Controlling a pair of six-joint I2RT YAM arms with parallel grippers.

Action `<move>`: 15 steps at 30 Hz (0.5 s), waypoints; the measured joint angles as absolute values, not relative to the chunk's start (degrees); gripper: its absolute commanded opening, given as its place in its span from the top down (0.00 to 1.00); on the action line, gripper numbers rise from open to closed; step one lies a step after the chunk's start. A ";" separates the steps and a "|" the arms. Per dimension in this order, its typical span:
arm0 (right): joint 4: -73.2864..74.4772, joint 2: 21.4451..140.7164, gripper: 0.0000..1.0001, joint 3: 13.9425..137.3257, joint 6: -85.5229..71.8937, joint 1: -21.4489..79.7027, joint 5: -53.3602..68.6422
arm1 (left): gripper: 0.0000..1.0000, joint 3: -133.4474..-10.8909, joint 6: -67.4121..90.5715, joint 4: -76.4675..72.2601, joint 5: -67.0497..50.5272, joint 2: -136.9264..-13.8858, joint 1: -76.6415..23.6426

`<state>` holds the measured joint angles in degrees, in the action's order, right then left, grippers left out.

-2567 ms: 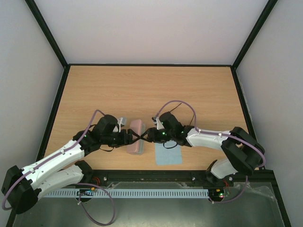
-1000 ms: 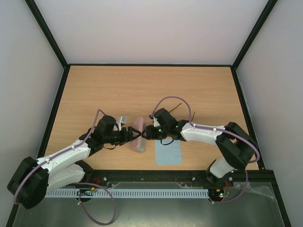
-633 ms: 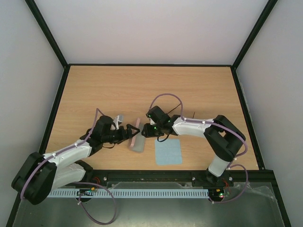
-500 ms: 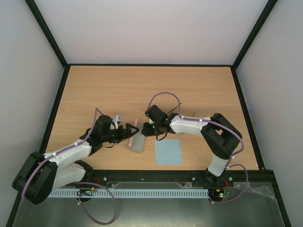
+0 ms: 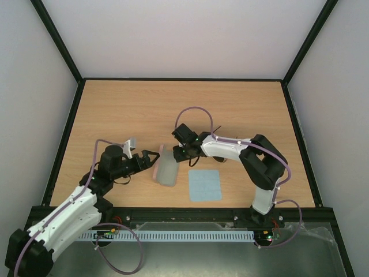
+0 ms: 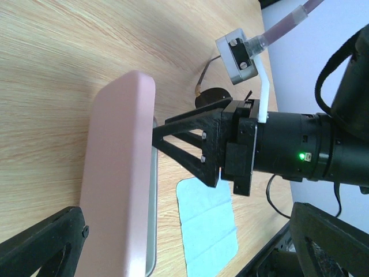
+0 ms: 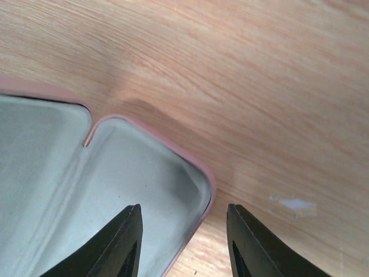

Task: Organize the sunglasses
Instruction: Adjust the sunglasses case at the center of the board.

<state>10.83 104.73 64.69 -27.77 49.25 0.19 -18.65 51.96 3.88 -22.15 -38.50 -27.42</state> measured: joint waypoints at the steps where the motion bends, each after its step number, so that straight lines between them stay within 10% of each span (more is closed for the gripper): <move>1: 11.18 105.10 0.56 65.47 -26.85 49.25 -0.34 | 0.01 -19.11 52.10 6.11 -21.52 -36.80 -27.38; 15: 12.60 112.16 0.63 71.81 -17.02 48.36 0.47 | 0.01 -23.86 52.27 21.91 -17.58 -32.36 -27.33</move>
<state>12.60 112.16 71.81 -17.02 48.36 0.47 -23.86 52.27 21.91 -17.58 -32.36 -27.33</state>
